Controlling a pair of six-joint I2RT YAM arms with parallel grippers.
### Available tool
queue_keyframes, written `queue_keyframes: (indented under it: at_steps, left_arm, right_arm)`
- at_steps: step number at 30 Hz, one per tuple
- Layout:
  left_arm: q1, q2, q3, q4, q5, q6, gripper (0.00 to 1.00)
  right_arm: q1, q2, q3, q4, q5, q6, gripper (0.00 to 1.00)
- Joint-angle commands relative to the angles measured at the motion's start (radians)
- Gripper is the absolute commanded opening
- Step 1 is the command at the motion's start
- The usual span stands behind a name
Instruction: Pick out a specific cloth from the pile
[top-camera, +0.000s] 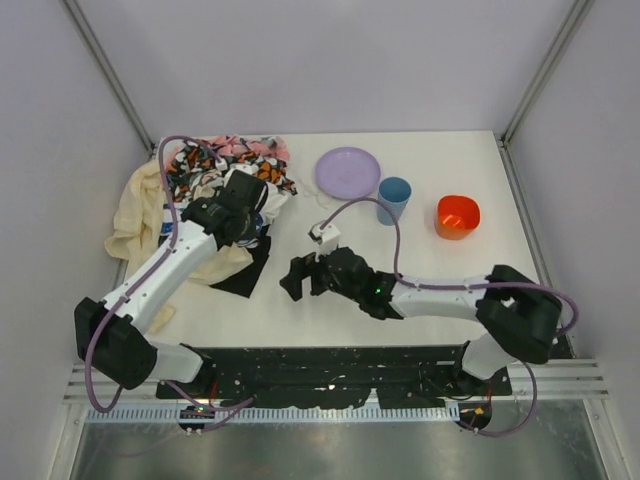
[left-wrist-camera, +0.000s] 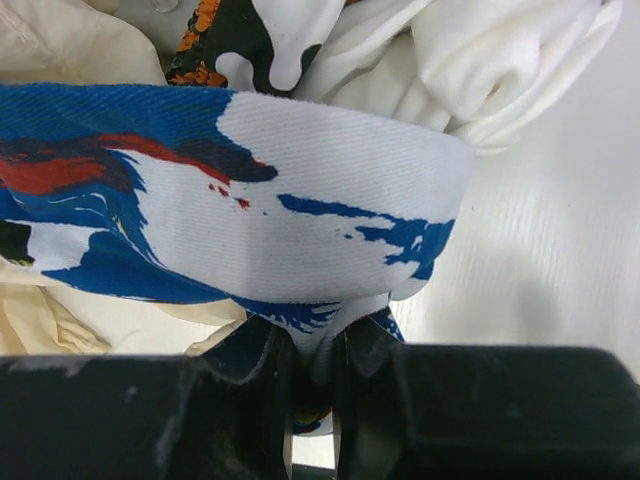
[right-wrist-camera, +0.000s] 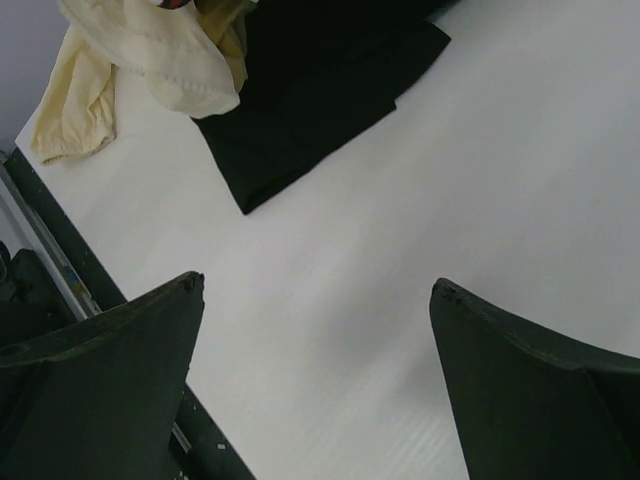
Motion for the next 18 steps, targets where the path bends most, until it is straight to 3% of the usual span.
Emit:
queue_keyframes:
  at_steps: [1, 7, 13, 18]
  left_arm:
    - [0.013, -0.066, 0.078, 0.033, -0.009, 0.024, 0.13]
    - [0.033, -0.1, 0.068, 0.031, -0.001, 0.029, 0.12]
    - [0.044, -0.106, 0.077, 0.016, -0.011, 0.04, 0.12]
    - [0.047, -0.109, 0.075, 0.014, 0.015, 0.041, 0.12]
  right_arm:
    - [0.03, 0.202, 0.158, 0.214, 0.108, 0.035, 0.98]
    - [0.027, 0.425, 0.301, 0.322, 0.175, 0.061, 0.97]
    - [0.016, 0.629, 0.5, 0.27, 0.132, 0.062, 0.96]
    - [-0.001, 0.741, 0.578, 0.273, 0.139, 0.156, 0.93]
